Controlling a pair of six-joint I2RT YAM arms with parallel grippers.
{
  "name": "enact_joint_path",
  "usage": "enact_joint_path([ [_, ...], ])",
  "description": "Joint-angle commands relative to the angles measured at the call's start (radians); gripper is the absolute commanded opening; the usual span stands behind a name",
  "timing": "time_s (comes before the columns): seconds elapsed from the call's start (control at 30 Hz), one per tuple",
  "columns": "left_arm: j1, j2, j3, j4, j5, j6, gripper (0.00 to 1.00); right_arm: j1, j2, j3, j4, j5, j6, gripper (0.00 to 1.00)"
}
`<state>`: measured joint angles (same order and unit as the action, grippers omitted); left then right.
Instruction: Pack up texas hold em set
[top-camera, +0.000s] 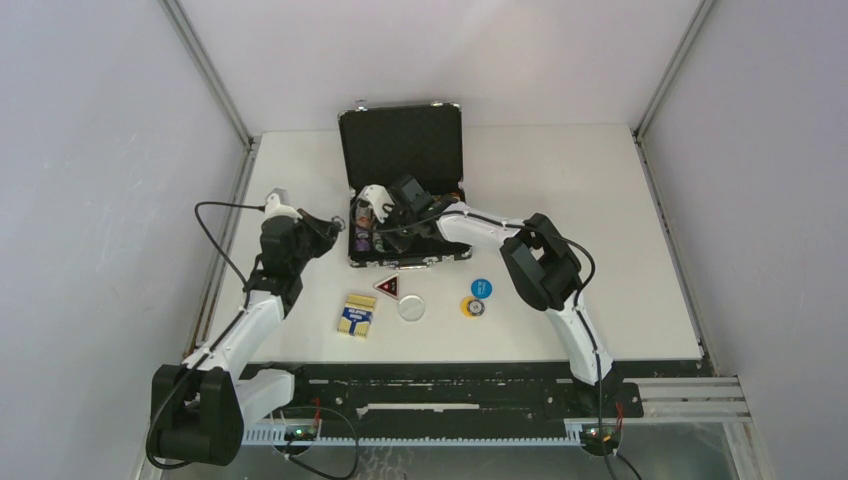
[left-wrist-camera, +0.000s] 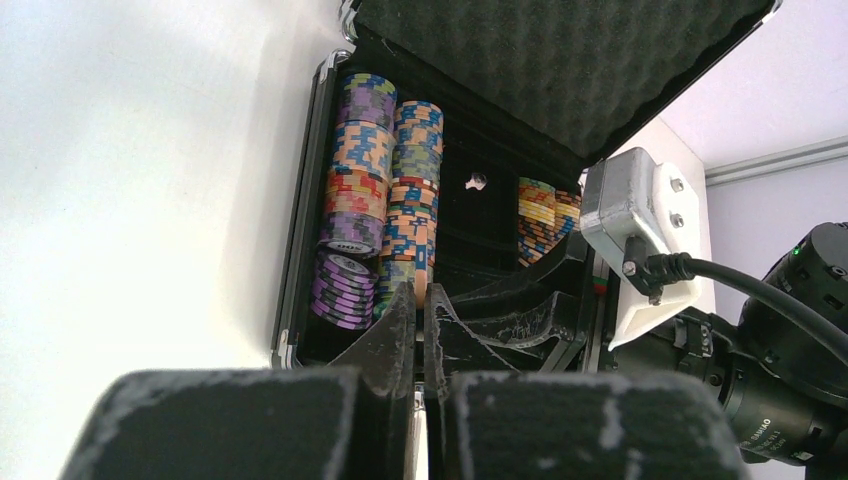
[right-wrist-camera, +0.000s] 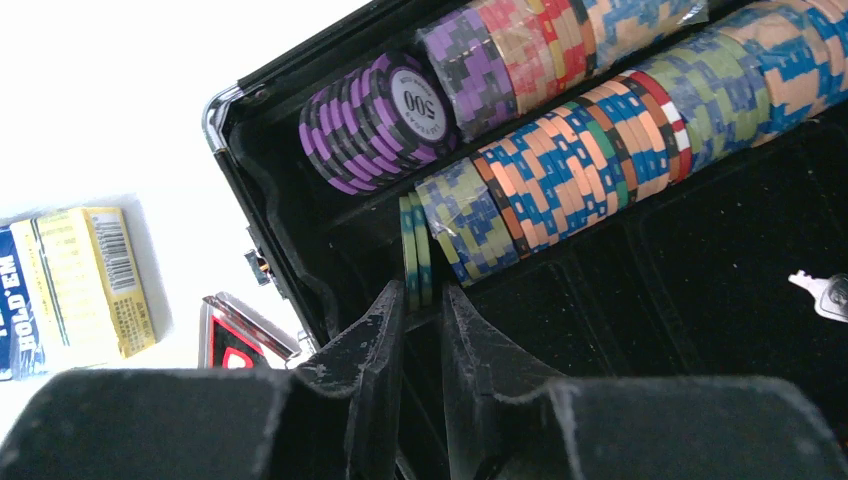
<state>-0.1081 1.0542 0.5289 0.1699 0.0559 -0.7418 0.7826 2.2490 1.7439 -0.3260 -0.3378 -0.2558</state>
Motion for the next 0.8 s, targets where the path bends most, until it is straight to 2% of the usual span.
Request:
enact_joint_path([
  [0.0,0.010,-0.012,0.002,0.028,0.002,0.016,0.00,-0.001,-0.018,0.023,0.031,0.041,-0.008,0.29],
  [0.1,0.010,-0.010,0.002,0.027,0.005,0.015,0.00,-0.014,-0.059,-0.028,0.089,0.025,0.026,0.44],
  [0.13,0.010,-0.011,0.001,0.027,0.005,0.015,0.00,-0.020,-0.072,-0.040,0.106,0.019,0.036,0.45],
  [0.57,0.011,-0.014,-0.005,0.054,0.036,0.012,0.00,-0.033,-0.275,-0.204,0.194,0.040,0.057,0.45],
  [0.67,0.010,-0.002,-0.032,0.192,0.162,0.046,0.00,-0.054,-0.359,-0.287,0.240,-0.023,0.091,0.45],
  [0.77,0.005,0.043,-0.080,0.416,0.346,0.064,0.00,-0.114,-0.453,-0.389,0.320,-0.225,0.182,0.43],
])
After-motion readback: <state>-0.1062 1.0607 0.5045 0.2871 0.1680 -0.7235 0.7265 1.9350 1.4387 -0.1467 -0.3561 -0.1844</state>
